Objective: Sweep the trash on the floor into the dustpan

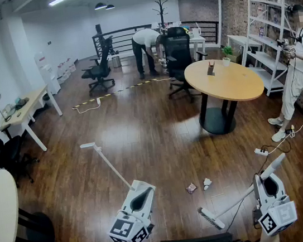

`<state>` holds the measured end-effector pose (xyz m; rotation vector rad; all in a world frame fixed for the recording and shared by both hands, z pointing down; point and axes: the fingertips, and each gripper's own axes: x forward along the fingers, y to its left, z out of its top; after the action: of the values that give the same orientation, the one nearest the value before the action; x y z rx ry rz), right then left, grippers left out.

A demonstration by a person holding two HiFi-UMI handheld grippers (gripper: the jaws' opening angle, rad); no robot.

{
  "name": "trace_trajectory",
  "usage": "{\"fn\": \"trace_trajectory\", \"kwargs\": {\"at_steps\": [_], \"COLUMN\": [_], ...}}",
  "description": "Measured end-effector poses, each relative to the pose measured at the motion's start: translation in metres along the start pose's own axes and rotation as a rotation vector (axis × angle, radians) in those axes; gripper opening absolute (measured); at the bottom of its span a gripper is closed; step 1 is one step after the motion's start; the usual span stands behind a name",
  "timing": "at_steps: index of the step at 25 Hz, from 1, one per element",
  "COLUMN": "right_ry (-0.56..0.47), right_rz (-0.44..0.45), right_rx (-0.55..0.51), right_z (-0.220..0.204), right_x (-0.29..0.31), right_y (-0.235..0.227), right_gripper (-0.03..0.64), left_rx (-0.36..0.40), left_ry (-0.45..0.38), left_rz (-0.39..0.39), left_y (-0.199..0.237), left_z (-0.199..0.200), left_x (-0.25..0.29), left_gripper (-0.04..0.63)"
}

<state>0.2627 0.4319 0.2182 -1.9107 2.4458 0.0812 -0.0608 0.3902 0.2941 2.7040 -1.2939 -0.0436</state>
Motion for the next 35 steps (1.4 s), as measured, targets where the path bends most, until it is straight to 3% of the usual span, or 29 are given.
{"fn": "trace_trajectory", "kwargs": {"at_steps": [13,21,30,35], "right_ry": [0.040,0.024,0.023,0.023], "right_rz": [-0.107,-0.114,-0.021,-0.017], "right_rx": [-0.058,-0.051,0.013,0.039], "right_z": [-0.017,-0.010,-0.033,-0.046], "right_x": [0.066,0.112,0.189,0.245], "right_y": [0.079,0.092,0.044,0.000], "right_gripper": [0.127,0.127,0.126,0.126], "left_rx": [-0.025,-0.037,-0.018,-0.010], "left_ry": [-0.012,0.004,0.004,0.027], "left_rz": [-0.042,-0.056,-0.027,-0.030], "left_y": [0.108,0.147,0.157,0.171], "left_z": [0.004,0.003,0.004,0.002], "left_x": [-0.055,-0.038,0.066,0.148], "left_gripper": [0.000,0.000,0.000,0.000]}}
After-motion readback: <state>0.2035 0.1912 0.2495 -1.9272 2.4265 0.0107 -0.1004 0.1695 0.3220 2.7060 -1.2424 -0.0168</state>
